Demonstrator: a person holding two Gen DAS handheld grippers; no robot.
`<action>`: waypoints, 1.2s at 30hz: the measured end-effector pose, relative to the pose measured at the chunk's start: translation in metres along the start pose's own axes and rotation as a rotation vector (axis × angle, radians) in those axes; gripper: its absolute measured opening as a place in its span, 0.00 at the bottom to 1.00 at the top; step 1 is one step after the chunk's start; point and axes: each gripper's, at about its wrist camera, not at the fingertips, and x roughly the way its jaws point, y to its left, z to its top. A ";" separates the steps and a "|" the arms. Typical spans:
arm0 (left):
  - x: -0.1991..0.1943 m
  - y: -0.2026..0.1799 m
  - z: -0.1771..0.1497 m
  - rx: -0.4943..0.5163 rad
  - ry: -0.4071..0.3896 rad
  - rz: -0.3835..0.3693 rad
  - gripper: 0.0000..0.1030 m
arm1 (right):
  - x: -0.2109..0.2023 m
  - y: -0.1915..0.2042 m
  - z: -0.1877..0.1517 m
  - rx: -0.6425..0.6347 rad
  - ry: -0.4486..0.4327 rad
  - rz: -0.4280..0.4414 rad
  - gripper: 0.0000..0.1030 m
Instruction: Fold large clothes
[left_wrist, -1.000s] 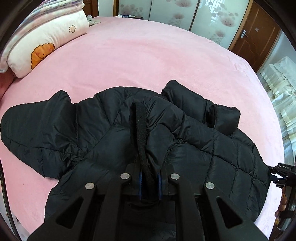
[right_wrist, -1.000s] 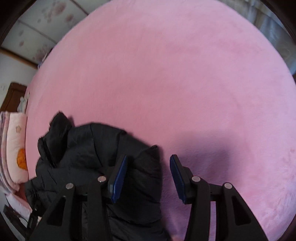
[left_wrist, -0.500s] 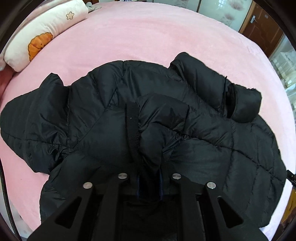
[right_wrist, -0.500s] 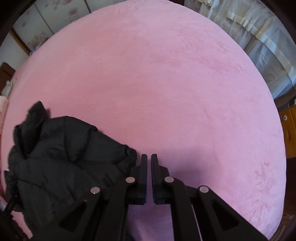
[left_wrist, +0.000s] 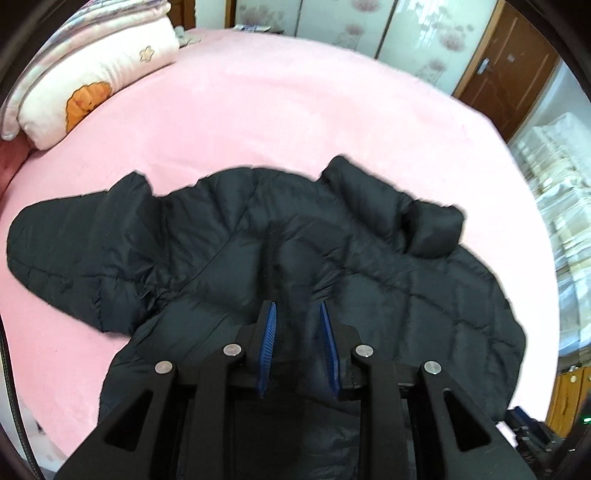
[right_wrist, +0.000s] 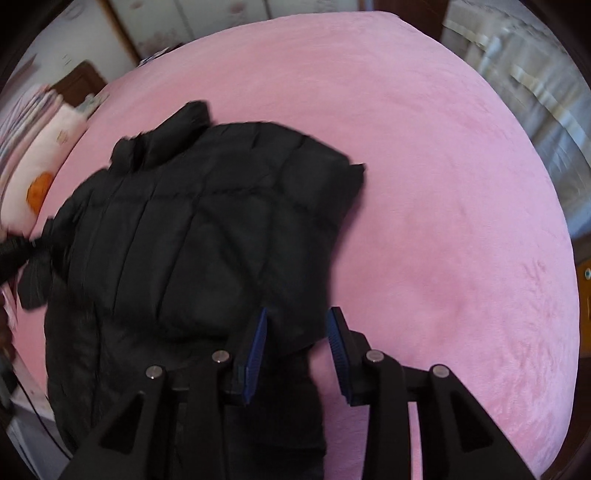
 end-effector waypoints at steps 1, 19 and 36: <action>-0.001 -0.004 0.002 0.011 -0.006 -0.017 0.22 | 0.001 0.004 0.000 -0.013 -0.008 -0.014 0.33; 0.083 -0.035 -0.013 0.103 0.120 0.127 0.23 | 0.036 0.020 -0.005 -0.014 0.017 -0.070 0.00; 0.002 -0.067 -0.035 0.101 0.075 0.058 0.68 | 0.010 -0.005 -0.004 -0.010 0.078 -0.054 0.00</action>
